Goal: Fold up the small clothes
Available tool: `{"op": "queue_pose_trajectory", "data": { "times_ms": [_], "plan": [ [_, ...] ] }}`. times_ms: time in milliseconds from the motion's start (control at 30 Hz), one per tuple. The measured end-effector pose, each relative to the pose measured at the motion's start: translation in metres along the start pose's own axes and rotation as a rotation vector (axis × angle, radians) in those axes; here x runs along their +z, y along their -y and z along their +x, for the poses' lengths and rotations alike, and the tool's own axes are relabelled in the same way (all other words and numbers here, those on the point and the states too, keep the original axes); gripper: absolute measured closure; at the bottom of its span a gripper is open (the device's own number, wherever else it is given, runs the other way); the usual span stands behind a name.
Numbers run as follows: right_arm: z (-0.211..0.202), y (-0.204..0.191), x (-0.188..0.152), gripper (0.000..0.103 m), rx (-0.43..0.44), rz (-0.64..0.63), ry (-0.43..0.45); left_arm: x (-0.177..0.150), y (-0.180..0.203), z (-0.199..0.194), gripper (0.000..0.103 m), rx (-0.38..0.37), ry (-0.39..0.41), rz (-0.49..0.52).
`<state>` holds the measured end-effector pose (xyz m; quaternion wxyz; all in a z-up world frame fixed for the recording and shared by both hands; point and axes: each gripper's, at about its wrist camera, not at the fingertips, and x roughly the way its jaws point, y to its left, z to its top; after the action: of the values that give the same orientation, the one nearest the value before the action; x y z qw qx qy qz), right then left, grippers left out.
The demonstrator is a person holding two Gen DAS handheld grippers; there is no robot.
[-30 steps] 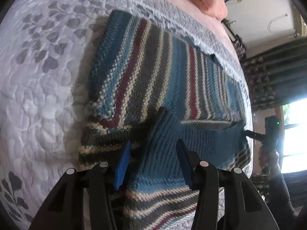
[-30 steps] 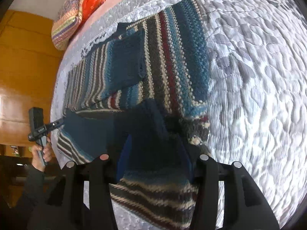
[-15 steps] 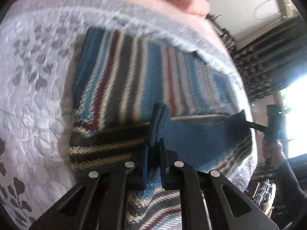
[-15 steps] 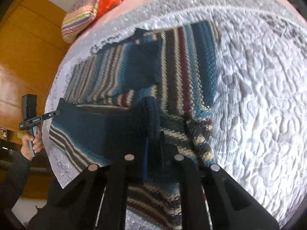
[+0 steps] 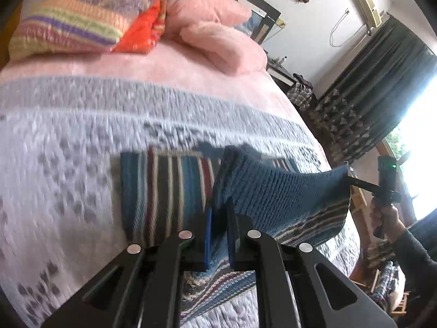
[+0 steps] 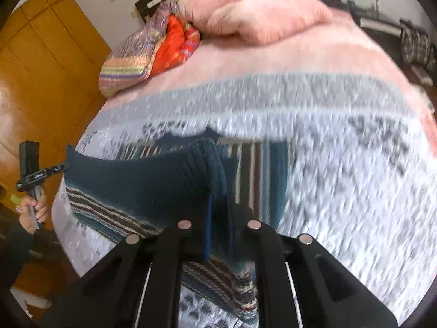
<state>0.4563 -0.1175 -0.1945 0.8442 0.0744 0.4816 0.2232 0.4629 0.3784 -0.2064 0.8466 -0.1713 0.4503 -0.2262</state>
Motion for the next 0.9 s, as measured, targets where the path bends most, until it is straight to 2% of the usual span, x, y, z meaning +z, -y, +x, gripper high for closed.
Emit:
{"op": "queue_pose_trajectory", "data": {
  "times_ms": [233, 433, 633, 900],
  "plan": [
    [0.036, 0.017, 0.065, 0.095, -0.052, 0.037, 0.021, 0.068, -0.01, 0.037, 0.095, 0.066, 0.0, 0.002],
    [0.082, 0.028, 0.092, 0.095, -0.104, 0.048, 0.005, 0.1, -0.032, 0.086, 0.095, 0.132, -0.039, -0.024],
    [0.132, 0.048, 0.105, 0.095, -0.149, 0.072, -0.04, 0.111, -0.056, 0.135, 0.095, 0.186, -0.096, -0.051],
    [0.201, 0.079, 0.101, 0.095, -0.189, 0.145, -0.152, 0.101, -0.091, 0.206, 0.095, 0.262, -0.216, -0.099]
  ]
}}
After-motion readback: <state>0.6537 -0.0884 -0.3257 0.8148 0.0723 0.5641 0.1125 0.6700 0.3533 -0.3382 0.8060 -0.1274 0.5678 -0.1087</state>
